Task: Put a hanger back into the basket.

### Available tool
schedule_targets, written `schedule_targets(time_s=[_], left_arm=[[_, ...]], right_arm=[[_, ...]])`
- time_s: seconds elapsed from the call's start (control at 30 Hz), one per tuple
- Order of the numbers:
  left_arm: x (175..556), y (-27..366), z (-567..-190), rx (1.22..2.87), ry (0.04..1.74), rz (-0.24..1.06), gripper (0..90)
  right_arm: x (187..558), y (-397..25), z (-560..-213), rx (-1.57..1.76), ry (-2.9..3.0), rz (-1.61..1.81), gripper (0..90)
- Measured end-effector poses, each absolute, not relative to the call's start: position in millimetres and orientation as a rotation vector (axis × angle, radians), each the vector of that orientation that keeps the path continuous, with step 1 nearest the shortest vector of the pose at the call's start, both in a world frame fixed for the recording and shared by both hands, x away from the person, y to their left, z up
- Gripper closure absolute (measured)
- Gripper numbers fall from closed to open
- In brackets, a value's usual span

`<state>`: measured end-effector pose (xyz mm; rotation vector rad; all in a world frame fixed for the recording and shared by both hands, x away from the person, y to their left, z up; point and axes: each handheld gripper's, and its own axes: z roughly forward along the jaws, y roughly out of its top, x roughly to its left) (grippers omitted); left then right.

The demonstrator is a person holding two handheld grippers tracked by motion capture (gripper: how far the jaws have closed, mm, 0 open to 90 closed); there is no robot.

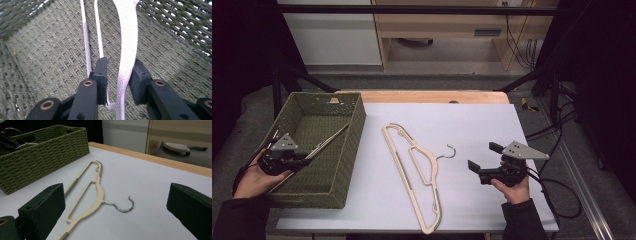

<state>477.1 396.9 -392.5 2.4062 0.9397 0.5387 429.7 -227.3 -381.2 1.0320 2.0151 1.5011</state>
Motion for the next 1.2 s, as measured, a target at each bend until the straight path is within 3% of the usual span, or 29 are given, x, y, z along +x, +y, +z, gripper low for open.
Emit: schedule_targets(time_s=[0.7,1.2], left_arm=[[482,383,-403,2.502,0.916,0.479,51.6],[462,381,-342,2.035,0.928,0.596,18.7]], right_arm=[[430,-228,-381,1.029,2.015,1.506,2.4],[429,-227,-380,1.037,2.010,1.529,2.4]])
